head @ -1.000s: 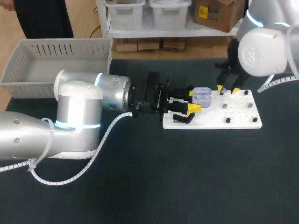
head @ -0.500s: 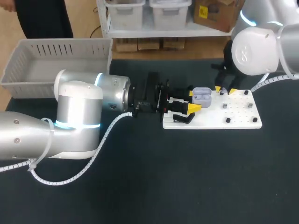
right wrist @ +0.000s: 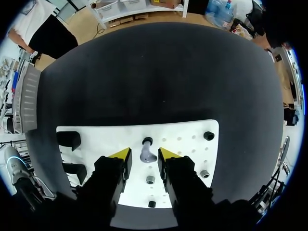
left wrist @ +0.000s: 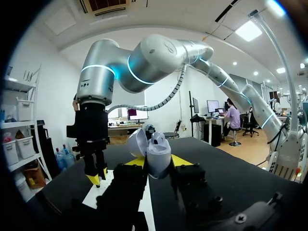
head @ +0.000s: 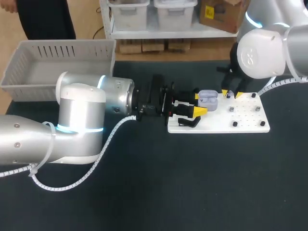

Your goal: Pick up each earbud case from the left stands, insert the matching earbuds, close the lid, and place the case in the box.

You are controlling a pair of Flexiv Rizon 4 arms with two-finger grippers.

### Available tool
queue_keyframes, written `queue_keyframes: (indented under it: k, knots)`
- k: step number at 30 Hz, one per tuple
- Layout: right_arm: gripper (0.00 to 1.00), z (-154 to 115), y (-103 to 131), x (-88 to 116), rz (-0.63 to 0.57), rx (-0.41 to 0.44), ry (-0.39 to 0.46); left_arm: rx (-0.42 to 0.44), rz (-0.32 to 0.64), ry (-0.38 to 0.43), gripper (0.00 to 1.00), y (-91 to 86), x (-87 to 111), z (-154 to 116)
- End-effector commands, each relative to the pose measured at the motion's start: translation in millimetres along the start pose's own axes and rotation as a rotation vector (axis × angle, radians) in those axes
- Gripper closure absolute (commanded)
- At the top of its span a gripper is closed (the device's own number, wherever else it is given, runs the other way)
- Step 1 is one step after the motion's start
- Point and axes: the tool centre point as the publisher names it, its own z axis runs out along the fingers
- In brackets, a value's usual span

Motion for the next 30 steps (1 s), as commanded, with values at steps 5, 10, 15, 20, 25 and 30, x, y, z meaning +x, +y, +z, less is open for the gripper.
queue_keyframes:
  k: [5,10,15,20,25,30]
  knots:
    - [0.70,-2,-2,3,0.001,-0.001,-0.008,-0.003,0.002,-0.001,1.00,-0.5,0.4,0]
    - [0.83,-2,0,3,-0.004,-0.006,-0.009,-0.003,0.002,-0.001,1.00,-0.5,0.4,0]
    - [1.00,-3,0,4,-0.004,-0.004,-0.014,-0.003,0.002,-0.001,1.00,-0.5,0.4,0]
    - [1.00,-15,1,10,-0.010,0.007,-0.034,-0.003,0.002,-0.001,1.00,-0.5,0.4,0]
    - [1.00,-44,8,24,-0.050,0.067,-0.086,-0.003,0.002,-0.001,1.00,-0.5,0.4,0]
    - [1.00,-70,11,34,-0.083,0.076,-0.118,-0.003,0.002,-0.001,1.00,-0.5,0.4,0]
